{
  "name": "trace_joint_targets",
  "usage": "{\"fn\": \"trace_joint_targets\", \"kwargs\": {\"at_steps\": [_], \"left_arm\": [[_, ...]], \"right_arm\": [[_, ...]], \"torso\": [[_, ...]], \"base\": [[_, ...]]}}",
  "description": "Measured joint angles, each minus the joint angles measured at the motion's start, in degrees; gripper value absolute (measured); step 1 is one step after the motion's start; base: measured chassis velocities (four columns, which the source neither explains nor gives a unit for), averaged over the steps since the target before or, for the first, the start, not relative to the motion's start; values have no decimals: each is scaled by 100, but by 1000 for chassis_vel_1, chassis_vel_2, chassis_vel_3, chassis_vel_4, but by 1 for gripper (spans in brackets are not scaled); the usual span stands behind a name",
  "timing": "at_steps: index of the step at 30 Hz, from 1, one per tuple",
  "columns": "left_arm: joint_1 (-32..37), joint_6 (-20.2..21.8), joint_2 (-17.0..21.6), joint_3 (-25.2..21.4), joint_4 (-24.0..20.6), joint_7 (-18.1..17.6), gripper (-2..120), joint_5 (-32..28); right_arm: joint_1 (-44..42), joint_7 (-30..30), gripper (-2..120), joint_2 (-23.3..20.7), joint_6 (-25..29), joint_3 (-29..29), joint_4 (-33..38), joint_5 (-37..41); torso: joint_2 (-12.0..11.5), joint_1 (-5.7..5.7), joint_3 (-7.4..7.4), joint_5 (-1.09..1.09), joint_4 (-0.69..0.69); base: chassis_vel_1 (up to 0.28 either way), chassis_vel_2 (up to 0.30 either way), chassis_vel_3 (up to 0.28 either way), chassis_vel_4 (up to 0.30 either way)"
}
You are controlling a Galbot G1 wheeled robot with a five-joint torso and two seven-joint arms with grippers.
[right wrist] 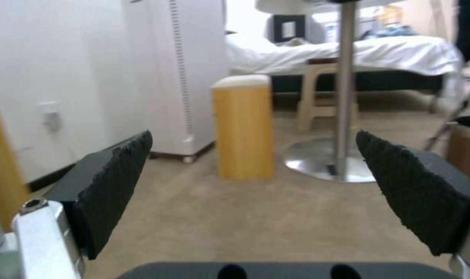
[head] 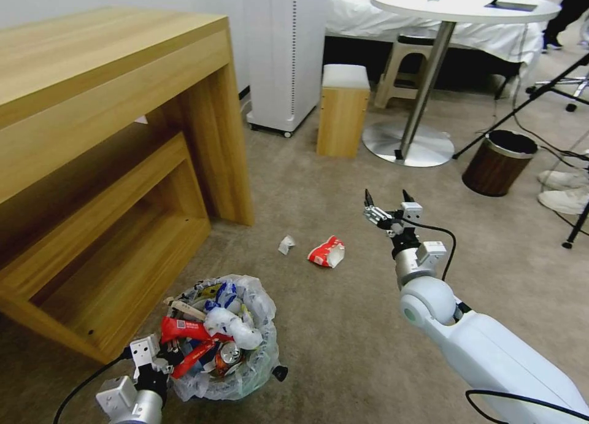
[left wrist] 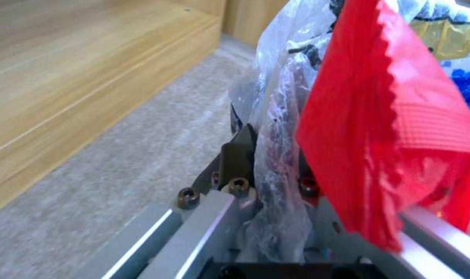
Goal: Pick up the trash bin and place the garbage on the floor into it.
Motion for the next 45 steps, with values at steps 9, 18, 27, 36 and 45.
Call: {"fn": "trace_joint_targets", "kwargs": {"at_steps": [9,18,27,36,45], "left_arm": [[-12,164,120,-113,-185,-135,1,-415],[-63,435,353,-286,-336,-344,1,-930],[33,545,396,-406,-409,-572,1,-1006],[119,521,379,-449,-460,-603,1,-1014],[86,519,376,-500,-428,-639,1,-1036]], "right_arm": [[-124,69,100,36,125,207,-67,-177],[-295,85,100,33,134,468,28,-314],[-331,52,100,45,191,491,30,-364],[-350,-133,100,108,216,498,-40,-386],[-356,-205,100,118,235,432,-81,-443]], "torso": [[0,0,0,0,2],[0,0,0,-2,0],[0,0,0,-1,1],[0,0,0,-1,0],[0,0,0,-1,0]], "base": [[-23,-27,-18,-25],[0,0,0,0],[0,0,0,0],[0,0,0,0],[0,0,0,0]]}}
